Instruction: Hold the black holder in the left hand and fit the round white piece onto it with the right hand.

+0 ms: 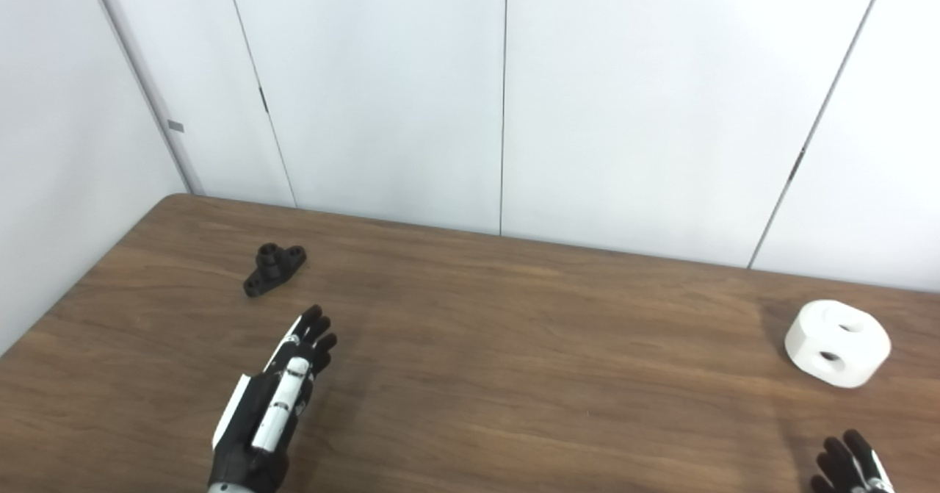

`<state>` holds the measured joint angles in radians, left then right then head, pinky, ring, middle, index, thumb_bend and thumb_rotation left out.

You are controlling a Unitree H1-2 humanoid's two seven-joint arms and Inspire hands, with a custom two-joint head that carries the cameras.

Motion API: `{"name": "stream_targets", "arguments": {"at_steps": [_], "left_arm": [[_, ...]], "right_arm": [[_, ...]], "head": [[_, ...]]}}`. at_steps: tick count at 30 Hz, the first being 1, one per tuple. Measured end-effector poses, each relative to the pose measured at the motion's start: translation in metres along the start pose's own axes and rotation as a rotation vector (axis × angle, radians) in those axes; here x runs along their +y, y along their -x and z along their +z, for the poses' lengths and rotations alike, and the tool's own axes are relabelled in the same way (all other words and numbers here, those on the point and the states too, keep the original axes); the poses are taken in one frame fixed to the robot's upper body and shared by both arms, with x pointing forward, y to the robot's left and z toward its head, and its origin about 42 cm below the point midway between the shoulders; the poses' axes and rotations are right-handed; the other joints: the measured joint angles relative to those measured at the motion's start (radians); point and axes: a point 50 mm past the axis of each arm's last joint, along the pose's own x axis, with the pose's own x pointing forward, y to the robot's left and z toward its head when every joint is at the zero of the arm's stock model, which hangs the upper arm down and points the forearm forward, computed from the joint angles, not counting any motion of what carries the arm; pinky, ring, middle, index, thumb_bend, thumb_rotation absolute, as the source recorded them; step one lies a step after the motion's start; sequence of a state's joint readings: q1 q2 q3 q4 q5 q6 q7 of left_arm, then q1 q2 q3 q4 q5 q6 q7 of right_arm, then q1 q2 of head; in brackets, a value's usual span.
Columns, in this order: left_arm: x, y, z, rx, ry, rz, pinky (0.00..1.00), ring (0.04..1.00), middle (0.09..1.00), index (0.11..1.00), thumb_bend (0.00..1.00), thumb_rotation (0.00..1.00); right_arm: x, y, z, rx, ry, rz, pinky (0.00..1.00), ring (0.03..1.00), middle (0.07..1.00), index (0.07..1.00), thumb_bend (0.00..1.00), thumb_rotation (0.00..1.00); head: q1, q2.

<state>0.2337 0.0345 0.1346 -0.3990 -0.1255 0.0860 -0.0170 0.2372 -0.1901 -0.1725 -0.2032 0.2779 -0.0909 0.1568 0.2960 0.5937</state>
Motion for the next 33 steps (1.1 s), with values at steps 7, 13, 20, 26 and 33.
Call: {"name": "stream_targets", "arguments": {"at_steps": [7, 13, 20, 26, 33], "left_arm": [[-0.003, 0.000, -0.002, 0.008, -0.013, -0.005, 0.96, 0.951, 0.959, 0.971, 0.26, 0.71], [-0.003, 0.000, -0.001, 0.004, -0.072, 0.005, 0.93, 0.923, 0.935, 0.952, 0.41, 0.55], [0.017, -0.003, 0.036, -0.034, -0.212, 0.054, 0.87, 0.914, 0.929, 0.957, 0.51, 0.34], [0.048, -0.014, 0.070, -0.064, -0.364, 0.090, 0.87, 0.897, 0.908, 0.940, 0.56, 0.28], [0.078, -0.042, 0.108, -0.161, -0.536, 0.118, 0.88, 0.918, 0.929, 0.935, 0.67, 0.28]], "right_arm": [[0.000, 0.000, -0.001, -0.003, -0.001, 0.004, 0.98, 0.967, 0.960, 0.957, 0.67, 0.96], [0.000, -0.001, 0.000, -0.036, -0.001, 0.016, 0.99, 0.972, 0.965, 0.966, 0.70, 0.94], [0.000, -0.002, 0.000, -0.061, -0.021, 0.032, 1.00, 0.990, 0.974, 0.980, 0.72, 0.91], [-0.004, -0.002, -0.003, -0.056, -0.013, 0.029, 1.00, 0.992, 0.980, 0.983, 0.73, 0.90], [-0.004, -0.003, -0.004, -0.059, -0.015, 0.030, 1.00, 0.992, 0.979, 0.982, 0.71, 0.92]], "head": [[0.017, -0.032], [0.026, -0.049], [0.031, -0.061], [0.025, -0.068], [0.023, -0.068]]}}
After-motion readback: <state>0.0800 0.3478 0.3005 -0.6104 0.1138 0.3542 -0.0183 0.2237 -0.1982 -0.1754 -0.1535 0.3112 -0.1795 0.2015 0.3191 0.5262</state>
